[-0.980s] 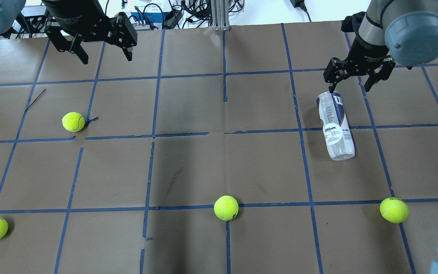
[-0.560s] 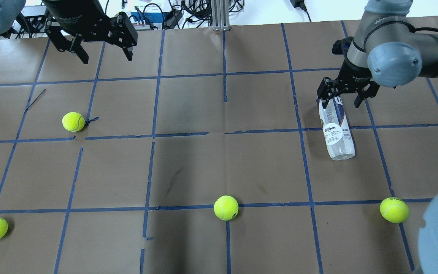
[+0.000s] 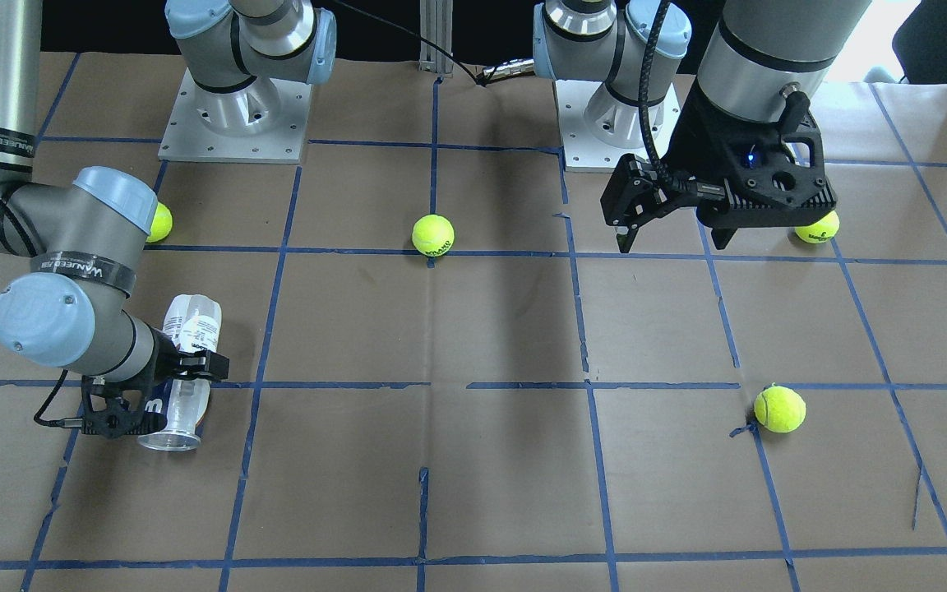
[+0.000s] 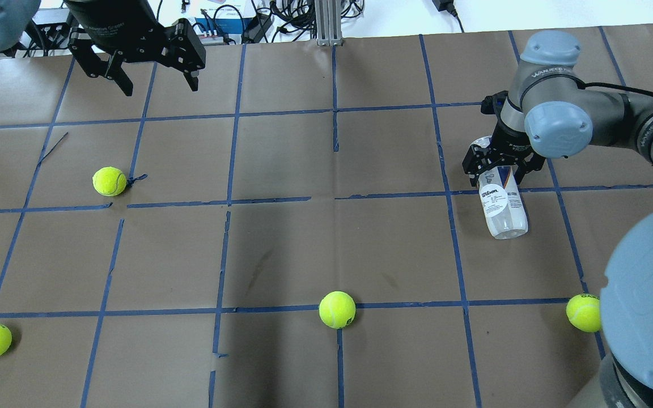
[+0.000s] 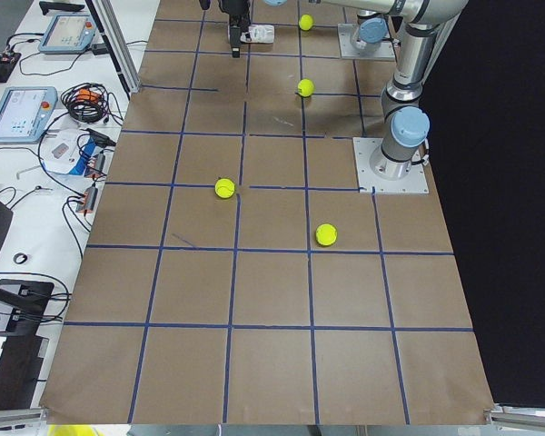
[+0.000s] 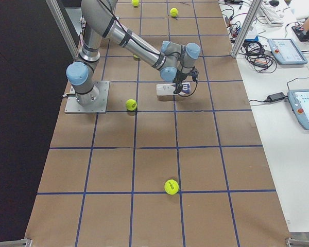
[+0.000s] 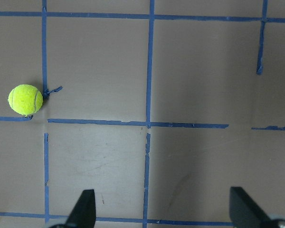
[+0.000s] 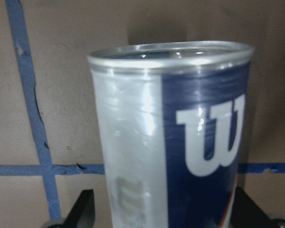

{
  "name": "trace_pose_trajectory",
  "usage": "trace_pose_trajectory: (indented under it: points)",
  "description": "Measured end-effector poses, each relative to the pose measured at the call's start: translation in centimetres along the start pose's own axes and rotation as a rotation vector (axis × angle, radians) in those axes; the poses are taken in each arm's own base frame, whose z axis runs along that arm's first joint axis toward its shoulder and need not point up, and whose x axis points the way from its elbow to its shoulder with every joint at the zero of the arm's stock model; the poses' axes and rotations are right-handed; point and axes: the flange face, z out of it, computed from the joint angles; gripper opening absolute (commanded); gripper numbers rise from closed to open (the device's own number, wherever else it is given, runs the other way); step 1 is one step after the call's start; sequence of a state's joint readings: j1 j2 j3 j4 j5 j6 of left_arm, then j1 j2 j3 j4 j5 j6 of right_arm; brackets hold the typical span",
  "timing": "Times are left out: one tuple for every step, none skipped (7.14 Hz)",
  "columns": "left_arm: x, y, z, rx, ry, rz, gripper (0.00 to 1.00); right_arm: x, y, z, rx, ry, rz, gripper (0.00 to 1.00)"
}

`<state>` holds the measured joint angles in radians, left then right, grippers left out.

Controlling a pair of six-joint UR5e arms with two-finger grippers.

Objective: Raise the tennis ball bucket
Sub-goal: 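Close the right gripper around the rim of the can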

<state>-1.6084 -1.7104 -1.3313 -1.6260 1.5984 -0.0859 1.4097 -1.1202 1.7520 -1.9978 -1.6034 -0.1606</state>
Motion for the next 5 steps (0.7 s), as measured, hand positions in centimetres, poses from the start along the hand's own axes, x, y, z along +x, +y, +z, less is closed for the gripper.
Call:
trace_pose_trajectory:
  points:
    - [0.0, 0.0, 0.0, 0.0, 0.0, 0.001, 1.0, 0.0, -0.1, 0.3, -0.005, 0.002, 0.0, 0.61]
    - [0.0, 0.0, 0.0, 0.001, 0.0, 0.001, 1.0, 0.0, -0.1, 0.4, -0.007, 0.003, 0.0, 0.6]
    - [0.0, 0.0, 0.0, 0.0, 0.0, 0.0, 1.0, 0.1, -0.2, 0.0, 0.001, 0.004, 0.001, 0.61]
    - [0.0, 0.0, 0.0, 0.0, -0.001, 0.0, 1.0, 0.1, -0.6, -1.3, 0.029, 0.008, 0.0, 0.62]
    - [-0.1, 0.0, 0.0, 0.001, -0.001, -0.001, 1.0, 0.0, -1.3, -3.3, 0.07, 0.015, -0.019, 0.62]
